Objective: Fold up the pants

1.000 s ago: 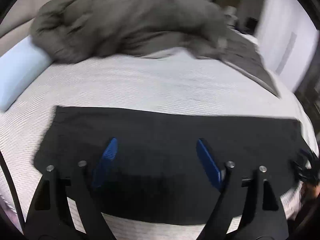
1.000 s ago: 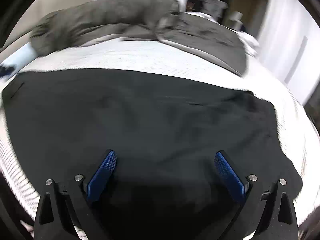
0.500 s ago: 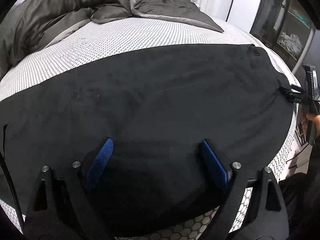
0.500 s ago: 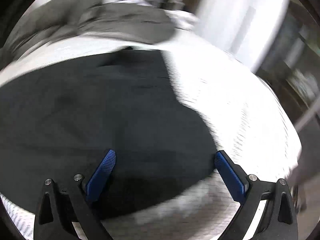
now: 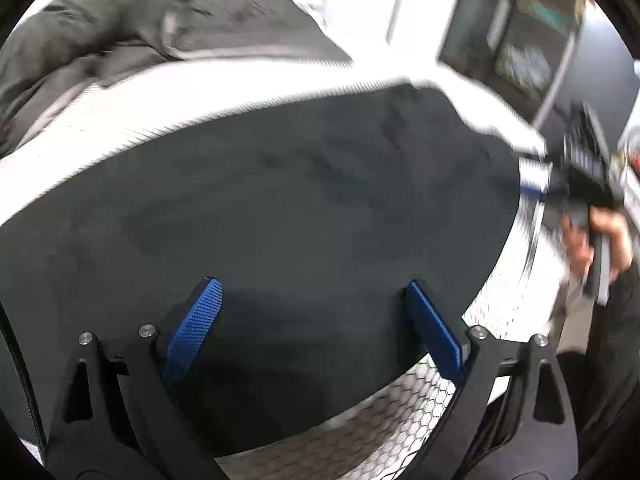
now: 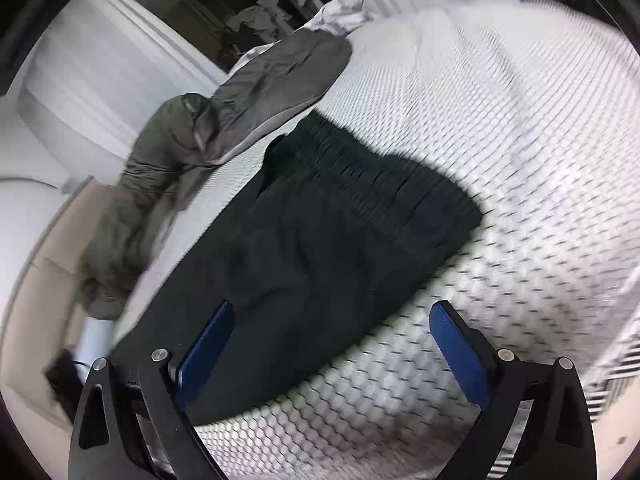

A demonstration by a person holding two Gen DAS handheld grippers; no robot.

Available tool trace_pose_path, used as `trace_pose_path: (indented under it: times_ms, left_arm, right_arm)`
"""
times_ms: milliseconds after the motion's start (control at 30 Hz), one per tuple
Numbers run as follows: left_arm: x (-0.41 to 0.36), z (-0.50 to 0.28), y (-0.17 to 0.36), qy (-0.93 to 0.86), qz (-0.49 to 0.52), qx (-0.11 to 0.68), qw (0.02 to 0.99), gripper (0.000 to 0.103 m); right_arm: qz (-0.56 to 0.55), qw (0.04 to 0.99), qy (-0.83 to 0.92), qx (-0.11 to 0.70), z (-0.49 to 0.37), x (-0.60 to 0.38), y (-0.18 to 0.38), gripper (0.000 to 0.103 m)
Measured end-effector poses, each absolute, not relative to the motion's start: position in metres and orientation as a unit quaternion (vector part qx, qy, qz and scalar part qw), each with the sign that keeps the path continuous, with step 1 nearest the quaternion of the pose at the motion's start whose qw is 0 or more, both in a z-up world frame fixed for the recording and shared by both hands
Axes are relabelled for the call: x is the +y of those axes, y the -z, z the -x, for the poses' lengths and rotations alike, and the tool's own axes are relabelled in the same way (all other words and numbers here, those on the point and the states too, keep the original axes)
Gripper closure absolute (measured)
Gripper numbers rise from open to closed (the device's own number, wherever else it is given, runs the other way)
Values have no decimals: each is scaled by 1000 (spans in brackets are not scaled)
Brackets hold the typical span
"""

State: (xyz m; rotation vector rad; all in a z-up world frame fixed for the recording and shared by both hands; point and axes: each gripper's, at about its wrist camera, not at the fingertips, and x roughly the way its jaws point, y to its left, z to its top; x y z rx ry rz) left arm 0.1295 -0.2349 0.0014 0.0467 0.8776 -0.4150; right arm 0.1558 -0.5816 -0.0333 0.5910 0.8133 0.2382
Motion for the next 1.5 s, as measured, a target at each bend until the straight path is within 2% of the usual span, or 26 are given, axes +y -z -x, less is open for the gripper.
trace_pose_path:
  times_ms: [67,200,267,300,433,533,733,1033,1167,1200,1233,1300,1400,1500]
  left_arm:
    - [-252,-124,6,193,-71,415,886,4]
    - [-251,-122,9,197,-45,419,885,2]
    - [-253,-119,8,200,-48,415,886,2]
    - [-250,-120,11,201,-50,413,887,1]
    - [-241,-118,9,209,-33,405,890,2]
    - [-211,-121,-4,197,6,392,899,3]
    - [-116,-113,-17,101,75,359,925,3]
    - [-24,-81,-18,13,102,332,937,3]
    - [13,-66,-9,-9,127,338,933,3]
    - [20,-63,-7,-15,130,338,932,3]
    - [27,-60,-5,-23,131,338,931,3]
    - [42,-56,-1,-44,131,343,929,3]
    - [63,-52,2,-60,147,345,925,3]
    - [84,-48,-1,-73,178,335,922,3]
  right_arm:
    - [-284,868,-113,390,-165,-580,39,3]
    - [-300,881,-102,351,-179,-583,40,4]
    - [-307,887,-81,334,-183,-587,40,29]
    - [-300,893,-62,329,-188,-585,40,59]
    - [-315,895,-55,312,-199,-581,33,74]
    - [-301,910,-65,277,-192,-567,9,78]
    - [-243,930,-126,244,-183,-497,-40,79]
    - [-124,920,-286,239,-186,-304,-82,79]
    - [-51,894,-372,245,-174,-219,-85,79]
    - [-28,886,-384,257,-173,-199,-81,75]
    - [7,876,-389,283,-173,-172,-69,63]
    - [67,860,-372,342,-176,-138,-38,46]
    - [112,817,-379,419,-177,-112,6,41]
    - [143,815,-384,409,-157,-119,8,30]
